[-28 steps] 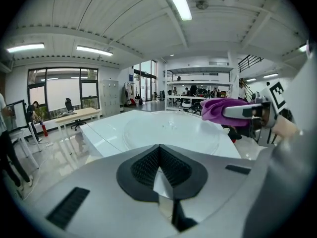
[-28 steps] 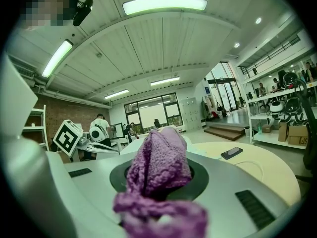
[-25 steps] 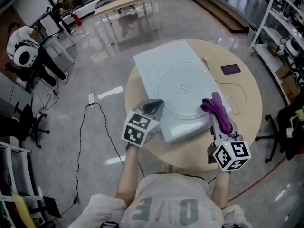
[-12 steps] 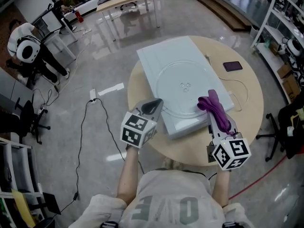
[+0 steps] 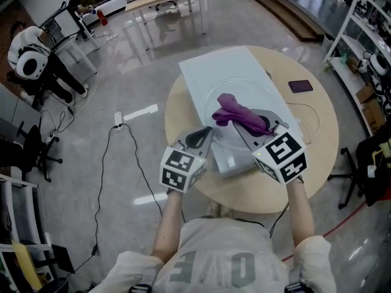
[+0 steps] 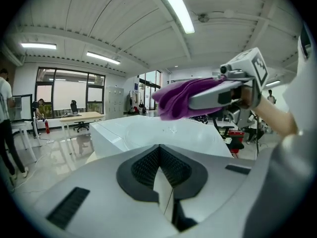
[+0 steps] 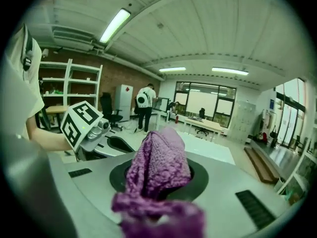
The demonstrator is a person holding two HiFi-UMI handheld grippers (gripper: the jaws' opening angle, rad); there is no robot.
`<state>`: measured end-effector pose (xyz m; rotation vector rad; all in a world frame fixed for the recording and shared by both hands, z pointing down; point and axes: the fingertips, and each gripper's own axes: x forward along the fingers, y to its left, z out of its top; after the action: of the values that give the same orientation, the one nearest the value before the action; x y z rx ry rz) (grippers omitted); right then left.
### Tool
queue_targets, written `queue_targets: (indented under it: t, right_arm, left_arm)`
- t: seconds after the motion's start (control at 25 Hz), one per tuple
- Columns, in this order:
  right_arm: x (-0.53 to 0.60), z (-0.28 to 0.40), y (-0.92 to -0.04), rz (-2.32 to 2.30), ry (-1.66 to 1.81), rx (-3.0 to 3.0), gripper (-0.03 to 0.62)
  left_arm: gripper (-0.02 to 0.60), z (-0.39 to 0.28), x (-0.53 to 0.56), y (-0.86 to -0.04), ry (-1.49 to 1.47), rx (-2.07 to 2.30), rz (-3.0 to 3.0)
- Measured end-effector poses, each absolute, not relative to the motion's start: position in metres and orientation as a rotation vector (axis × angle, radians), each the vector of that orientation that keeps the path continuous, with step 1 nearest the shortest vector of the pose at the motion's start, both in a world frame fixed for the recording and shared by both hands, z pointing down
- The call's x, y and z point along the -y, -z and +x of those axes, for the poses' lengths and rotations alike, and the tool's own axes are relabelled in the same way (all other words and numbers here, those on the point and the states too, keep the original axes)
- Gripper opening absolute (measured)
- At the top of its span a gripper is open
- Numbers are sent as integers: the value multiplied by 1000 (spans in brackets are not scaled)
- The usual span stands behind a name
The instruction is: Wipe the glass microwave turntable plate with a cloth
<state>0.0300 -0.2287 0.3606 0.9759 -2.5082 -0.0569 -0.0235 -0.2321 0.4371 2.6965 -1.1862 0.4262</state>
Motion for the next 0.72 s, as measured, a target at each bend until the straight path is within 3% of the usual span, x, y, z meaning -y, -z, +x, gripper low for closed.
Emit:
queue_targets:
  t: [0.4,0.72]
  right_arm:
    - [266,-27,-425,586,84,2268,48]
    - [294,-29,-428,582,75,2223,48]
  left_arm:
    - [-5,-23,232,-437,-403,1191,2673]
    - [-5,-26,236,-438,-390,1197,2663]
